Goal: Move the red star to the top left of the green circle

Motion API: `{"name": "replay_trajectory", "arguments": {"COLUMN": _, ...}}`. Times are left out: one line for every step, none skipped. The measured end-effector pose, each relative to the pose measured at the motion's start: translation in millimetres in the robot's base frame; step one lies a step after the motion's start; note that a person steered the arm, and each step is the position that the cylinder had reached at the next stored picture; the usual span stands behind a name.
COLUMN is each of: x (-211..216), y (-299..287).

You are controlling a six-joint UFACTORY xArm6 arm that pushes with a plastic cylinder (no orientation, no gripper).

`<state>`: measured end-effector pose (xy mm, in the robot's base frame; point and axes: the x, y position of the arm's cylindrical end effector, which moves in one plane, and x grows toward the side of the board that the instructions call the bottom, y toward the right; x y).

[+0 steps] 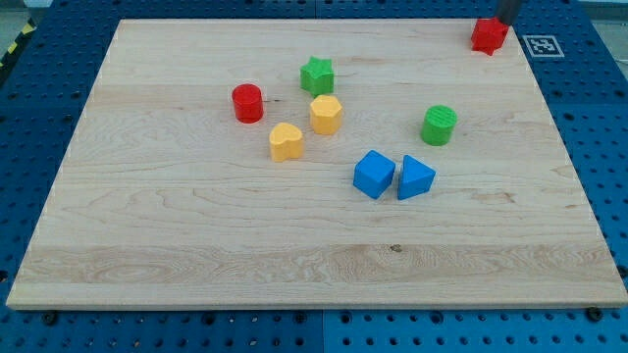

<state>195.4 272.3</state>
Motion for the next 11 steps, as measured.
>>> {"name": "replay_trajectory", "arguments": {"x": 11.2, "y": -7.2}}
{"name": "replay_trajectory", "arguments": {"x": 32.5, "y": -7.2}}
{"name": "replay_trajectory", "arguments": {"x": 56.2, "y": -7.2}}
{"name": "replay_trajectory", "arguments": {"x": 72.8, "y": -12.1}}
{"name": "replay_trajectory", "arguments": {"x": 86.9, "y": -26.1}}
{"name": "replay_trajectory", "arguments": {"x": 98.1, "y": -44.6}}
{"name": "replay_trajectory", "arguments": {"x": 114.0, "y": -63.9}}
{"name": "replay_trajectory", "arguments": {"x": 115.3, "y": -81.7}}
{"name": "replay_trajectory", "arguments": {"x": 116.0, "y": -106.3}}
{"name": "replay_trajectory", "arguments": {"x": 120.1, "y": -126.7}}
{"name": "replay_trajectory", "arguments": {"x": 127.6, "y": -138.0}}
